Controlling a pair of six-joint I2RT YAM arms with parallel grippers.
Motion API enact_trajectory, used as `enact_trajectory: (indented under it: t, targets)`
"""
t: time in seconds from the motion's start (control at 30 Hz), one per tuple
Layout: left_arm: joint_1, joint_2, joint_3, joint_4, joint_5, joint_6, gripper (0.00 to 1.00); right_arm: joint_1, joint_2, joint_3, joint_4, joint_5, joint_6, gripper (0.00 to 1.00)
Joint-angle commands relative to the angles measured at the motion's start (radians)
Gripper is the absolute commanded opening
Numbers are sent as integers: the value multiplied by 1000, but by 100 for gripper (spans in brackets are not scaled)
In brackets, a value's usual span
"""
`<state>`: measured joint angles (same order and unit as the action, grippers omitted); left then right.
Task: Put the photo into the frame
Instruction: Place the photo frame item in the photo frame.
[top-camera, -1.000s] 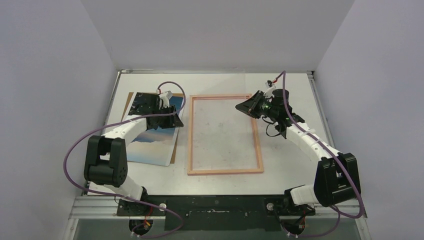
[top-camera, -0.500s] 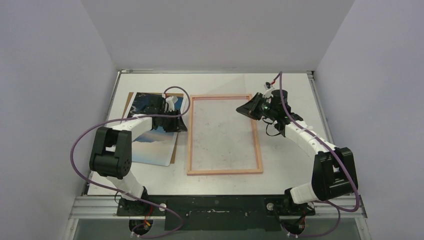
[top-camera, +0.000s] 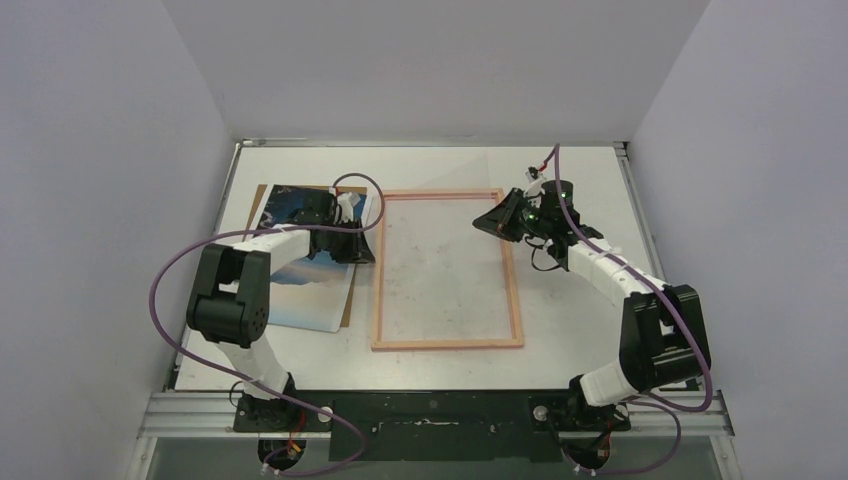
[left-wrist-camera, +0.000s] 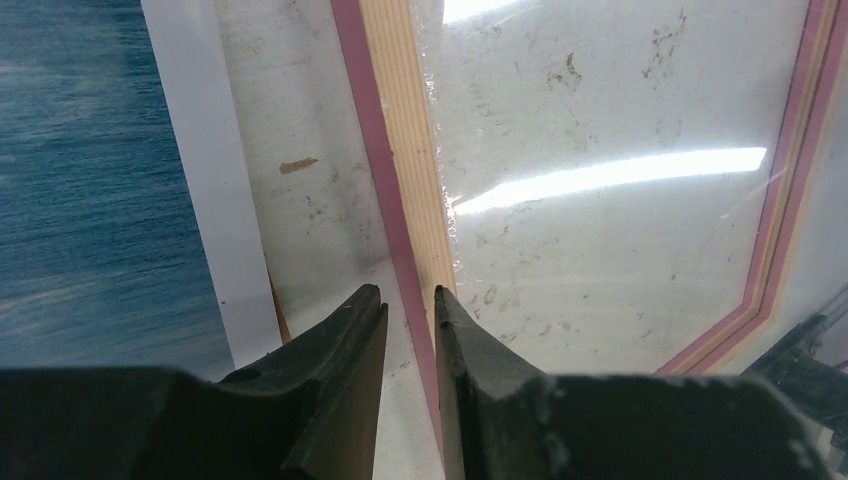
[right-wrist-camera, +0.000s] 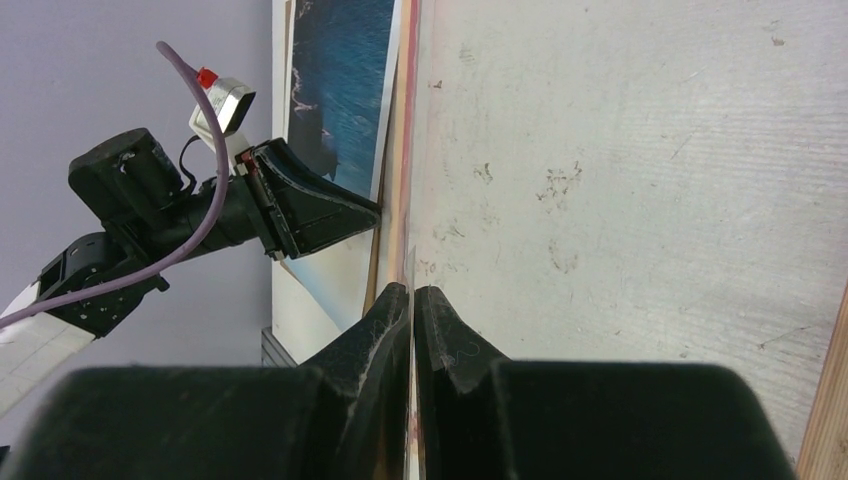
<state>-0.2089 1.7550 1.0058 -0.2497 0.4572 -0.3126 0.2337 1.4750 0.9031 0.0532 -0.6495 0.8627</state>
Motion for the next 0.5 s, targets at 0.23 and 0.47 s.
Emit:
enact_trajectory:
  t: [0.23, 0.47]
  targets:
    - [-9, 41, 49, 40, -10, 9, 14, -16, 18, 3, 98, -39, -25, 5]
    - [-9, 47, 41, 44, -6, 7, 11, -26, 21, -17, 110, -39, -16, 5]
